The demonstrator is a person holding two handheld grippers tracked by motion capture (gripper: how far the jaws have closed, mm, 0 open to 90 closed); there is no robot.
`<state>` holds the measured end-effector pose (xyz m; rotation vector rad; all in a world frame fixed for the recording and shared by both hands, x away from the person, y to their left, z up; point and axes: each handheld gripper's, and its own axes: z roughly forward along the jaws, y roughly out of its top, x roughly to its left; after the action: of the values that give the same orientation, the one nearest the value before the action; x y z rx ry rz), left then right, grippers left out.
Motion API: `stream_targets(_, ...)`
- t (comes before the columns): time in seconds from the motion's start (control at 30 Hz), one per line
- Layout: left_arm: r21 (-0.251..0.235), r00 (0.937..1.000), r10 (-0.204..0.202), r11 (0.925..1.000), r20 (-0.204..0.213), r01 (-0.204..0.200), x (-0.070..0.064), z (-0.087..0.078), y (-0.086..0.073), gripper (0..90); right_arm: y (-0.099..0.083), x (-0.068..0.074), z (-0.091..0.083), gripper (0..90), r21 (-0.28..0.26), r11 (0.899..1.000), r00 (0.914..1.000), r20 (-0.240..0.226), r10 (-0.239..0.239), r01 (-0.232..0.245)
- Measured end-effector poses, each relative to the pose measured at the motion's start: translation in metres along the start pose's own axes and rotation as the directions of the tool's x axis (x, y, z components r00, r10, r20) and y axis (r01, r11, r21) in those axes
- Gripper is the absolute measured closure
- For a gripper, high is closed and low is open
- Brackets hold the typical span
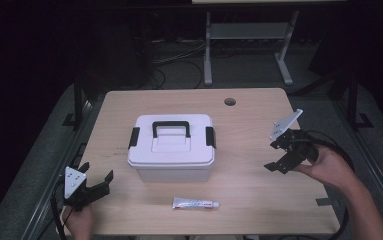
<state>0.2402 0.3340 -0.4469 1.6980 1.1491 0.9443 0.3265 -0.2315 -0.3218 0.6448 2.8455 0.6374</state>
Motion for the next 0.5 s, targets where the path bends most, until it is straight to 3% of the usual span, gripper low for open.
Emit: stream_targets(0.5,0.0,0.9999,-0.015,0.9999,0.004,0.015,0.004,0.0,0.001,13.8,0.062,-0.012,-0.016,23.0,0.025,0.998,0.998,-0.025,-0.057,0.058)
